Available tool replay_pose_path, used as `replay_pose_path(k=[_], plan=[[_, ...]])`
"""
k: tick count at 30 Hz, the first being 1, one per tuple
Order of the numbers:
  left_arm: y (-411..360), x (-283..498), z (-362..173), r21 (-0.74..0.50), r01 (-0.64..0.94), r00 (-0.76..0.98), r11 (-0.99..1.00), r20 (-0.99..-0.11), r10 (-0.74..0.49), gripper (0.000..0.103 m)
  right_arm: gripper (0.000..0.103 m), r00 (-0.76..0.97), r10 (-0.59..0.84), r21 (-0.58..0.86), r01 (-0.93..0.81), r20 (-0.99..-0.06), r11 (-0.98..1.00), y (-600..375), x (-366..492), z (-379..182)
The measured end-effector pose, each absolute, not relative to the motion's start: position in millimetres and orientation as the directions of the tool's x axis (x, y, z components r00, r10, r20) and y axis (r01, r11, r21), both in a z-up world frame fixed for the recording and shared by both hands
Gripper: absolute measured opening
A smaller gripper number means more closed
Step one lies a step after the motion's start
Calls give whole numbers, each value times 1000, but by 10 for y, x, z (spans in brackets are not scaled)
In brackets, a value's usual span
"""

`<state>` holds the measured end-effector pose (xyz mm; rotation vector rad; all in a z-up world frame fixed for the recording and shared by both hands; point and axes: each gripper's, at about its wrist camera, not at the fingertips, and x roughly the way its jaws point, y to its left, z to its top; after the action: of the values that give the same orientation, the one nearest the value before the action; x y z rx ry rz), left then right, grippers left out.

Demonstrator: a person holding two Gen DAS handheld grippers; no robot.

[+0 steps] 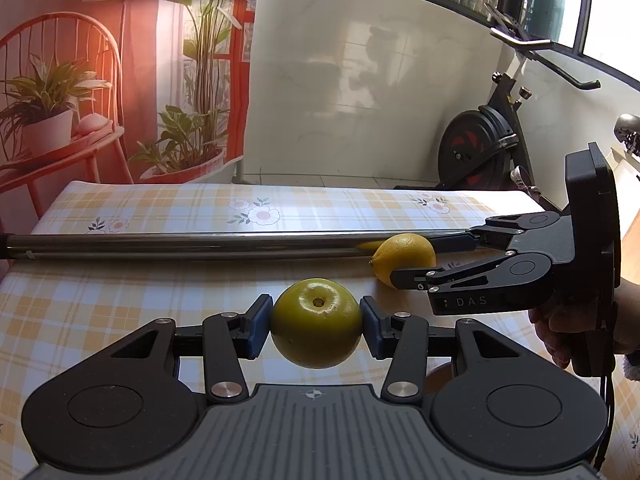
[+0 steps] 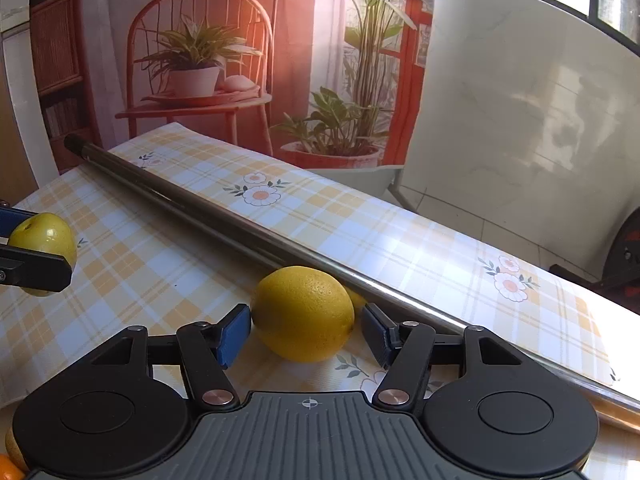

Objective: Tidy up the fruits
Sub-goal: 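Close right tool on the yellow lemon while left tool lifts the apple, then carry apple to plate and open left tool while right tool carries the lemon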

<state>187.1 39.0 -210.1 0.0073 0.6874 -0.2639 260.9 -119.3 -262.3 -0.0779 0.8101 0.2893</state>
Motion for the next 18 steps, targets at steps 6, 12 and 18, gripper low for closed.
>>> replay_pose_path(k=[6,12,18], plan=[[415,1812,-2115,-98,246,731,964,-634,-251,50,55,644,208,11,-296,-736,955,-1127,2642,-2668],[423,1727,-2101,-100,262,724,960,-637,-264,50,54,649,215,45,-268,-729,962,-1237,2562,-2588],[367,1625,-2060,-104,285,722,953,-630,-285,50,54,685,245,143,-203,-686,969,-1485,2299,-2354]])
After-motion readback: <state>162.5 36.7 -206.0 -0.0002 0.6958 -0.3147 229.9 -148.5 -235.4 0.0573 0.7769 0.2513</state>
